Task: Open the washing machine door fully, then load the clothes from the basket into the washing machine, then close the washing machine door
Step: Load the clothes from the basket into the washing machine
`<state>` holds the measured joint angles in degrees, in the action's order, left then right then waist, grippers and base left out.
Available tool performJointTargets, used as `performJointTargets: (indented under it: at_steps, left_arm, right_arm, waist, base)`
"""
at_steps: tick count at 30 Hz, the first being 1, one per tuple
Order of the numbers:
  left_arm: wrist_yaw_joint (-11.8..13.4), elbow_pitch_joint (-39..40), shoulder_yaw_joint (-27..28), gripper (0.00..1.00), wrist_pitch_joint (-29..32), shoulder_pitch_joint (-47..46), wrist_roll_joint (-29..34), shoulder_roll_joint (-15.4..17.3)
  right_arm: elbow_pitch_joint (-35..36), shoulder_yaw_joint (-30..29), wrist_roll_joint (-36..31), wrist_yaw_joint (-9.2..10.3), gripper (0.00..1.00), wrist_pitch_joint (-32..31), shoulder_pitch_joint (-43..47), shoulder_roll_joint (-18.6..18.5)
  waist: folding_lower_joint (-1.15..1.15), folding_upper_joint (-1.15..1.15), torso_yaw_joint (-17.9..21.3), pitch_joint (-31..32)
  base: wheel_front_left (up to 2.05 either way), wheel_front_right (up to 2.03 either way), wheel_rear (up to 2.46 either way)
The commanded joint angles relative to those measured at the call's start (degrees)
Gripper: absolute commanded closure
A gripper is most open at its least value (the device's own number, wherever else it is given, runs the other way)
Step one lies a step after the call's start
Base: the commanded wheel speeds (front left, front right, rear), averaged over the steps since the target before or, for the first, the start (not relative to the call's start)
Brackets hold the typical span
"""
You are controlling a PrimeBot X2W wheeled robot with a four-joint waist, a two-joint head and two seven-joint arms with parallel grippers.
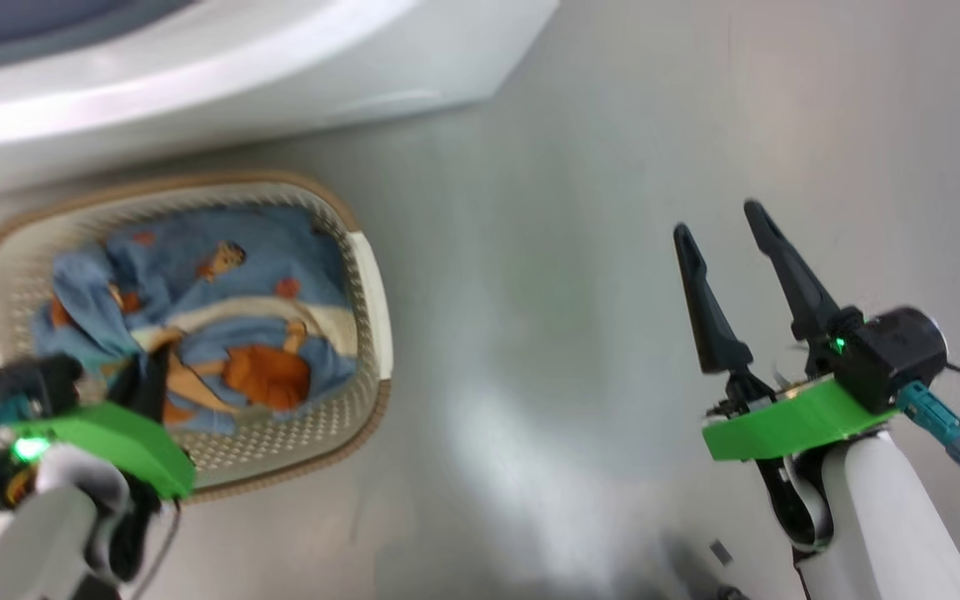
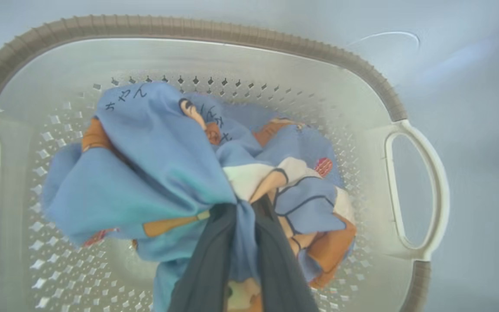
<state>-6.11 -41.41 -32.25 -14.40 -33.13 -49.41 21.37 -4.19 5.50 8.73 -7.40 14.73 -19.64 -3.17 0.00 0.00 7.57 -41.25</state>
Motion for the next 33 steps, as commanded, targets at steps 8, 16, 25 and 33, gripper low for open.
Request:
performJointTargets:
  at_steps: [8, 16, 25, 33]
  left_arm:
    - [3.0, 10.9, 8.8, 1.0, -0.6, 13.0, 6.6, -1.1]
    - [5.1, 20.8, 14.5, 1.0, -0.6, 22.7, 13.0, -4.2]
    - [5.5, 29.1, 19.4, 1.0, -0.6, 30.9, 18.4, -7.7]
    - [5.1, 34.2, 22.4, 1.0, -0.6, 37.8, 23.4, -11.4]
  right_arm:
    - [-0.4, -0.3, -1.1, -0.09, 0.0, 0.3, 6.4, 0.3]
    - [-1.3, -1.3, -1.0, -0.09, 0.0, 0.3, 10.7, 0.3]
    - [-2.0, -2.1, -1.0, -0.09, 0.0, 0.3, 14.8, 0.2]
    - [-2.4, -2.2, 0.2, -0.09, 0.0, 0.3, 18.4, -1.2]
  waist:
    - [0.0, 0.0, -5.7, 16.7]
    - [0.0, 0.0, -6.5, 24.9]
    - [0.0, 0.0, -6.9, 31.5]
    - [0.0, 0.0, -7.5, 37.8]
  base:
    - [0.0, 0.0, 0.0]
    - [0.0, 0.0, 0.0]
    - [0.0, 0.0, 0.0]
    - [0.0, 0.0, 0.0]
